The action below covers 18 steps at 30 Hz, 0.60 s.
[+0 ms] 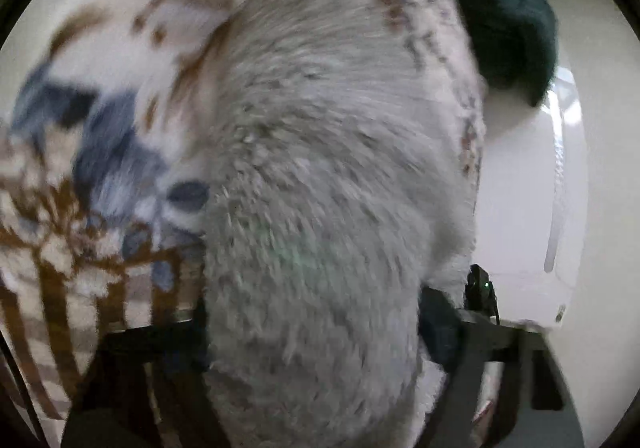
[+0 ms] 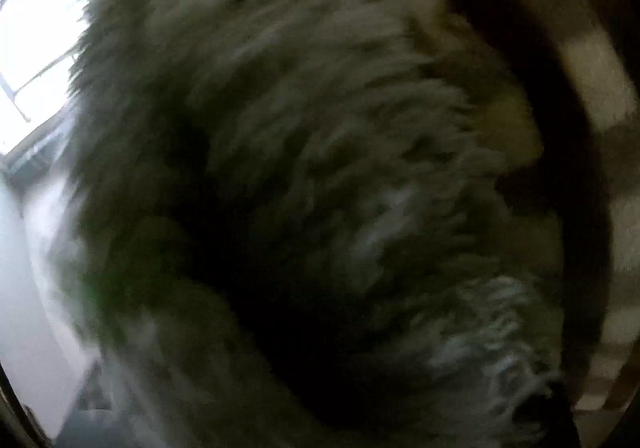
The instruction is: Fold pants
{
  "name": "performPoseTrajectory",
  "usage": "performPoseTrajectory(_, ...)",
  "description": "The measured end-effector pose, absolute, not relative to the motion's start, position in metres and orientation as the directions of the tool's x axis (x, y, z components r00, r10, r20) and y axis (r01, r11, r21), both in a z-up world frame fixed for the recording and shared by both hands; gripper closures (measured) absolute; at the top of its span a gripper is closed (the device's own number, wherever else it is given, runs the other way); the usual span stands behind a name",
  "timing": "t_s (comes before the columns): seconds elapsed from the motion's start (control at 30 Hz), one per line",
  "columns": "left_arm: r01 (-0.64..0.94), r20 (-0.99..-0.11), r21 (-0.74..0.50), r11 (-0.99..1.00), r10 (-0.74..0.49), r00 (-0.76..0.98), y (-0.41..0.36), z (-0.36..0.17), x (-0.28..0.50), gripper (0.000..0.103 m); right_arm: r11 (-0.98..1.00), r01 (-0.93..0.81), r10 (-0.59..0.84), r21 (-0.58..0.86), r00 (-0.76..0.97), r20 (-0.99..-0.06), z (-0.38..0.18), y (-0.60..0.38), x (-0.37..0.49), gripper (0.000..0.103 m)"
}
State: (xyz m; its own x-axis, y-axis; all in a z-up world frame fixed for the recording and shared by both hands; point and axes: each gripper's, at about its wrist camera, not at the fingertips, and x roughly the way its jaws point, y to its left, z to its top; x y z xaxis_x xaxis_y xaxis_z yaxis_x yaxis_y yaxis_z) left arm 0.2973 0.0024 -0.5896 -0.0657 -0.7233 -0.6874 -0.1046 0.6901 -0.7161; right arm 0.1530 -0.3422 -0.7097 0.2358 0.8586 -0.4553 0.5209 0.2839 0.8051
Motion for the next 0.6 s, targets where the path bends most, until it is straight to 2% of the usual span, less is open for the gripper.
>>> performPoseTrajectory(0.1,-0.05,-0.672,-0.737,0.674,-0.739,-0.052,0.0,-0.56,0.298,0.047,0.307,0.491,0.833,0.815,0.276,-0.48,-0.68,-0.345,0.151,0.058)
performPoseTrajectory(0.37,0.031,-0.699,-0.715,0.699,-0.713,-0.045,-0.017,-0.461,0.322,0.047,0.357,0.422,0.798,0.833,0.326,-0.507,-0.573,-0.34,0.165,0.059)
performPoseTrajectory(0.6,0.069,-0.675,-0.735,0.675,-0.737,0.026,-0.001,-0.387,0.411,0.047,0.464,0.337,0.736,0.819,0.367,-0.568,-0.471,-0.317,0.258,0.059)
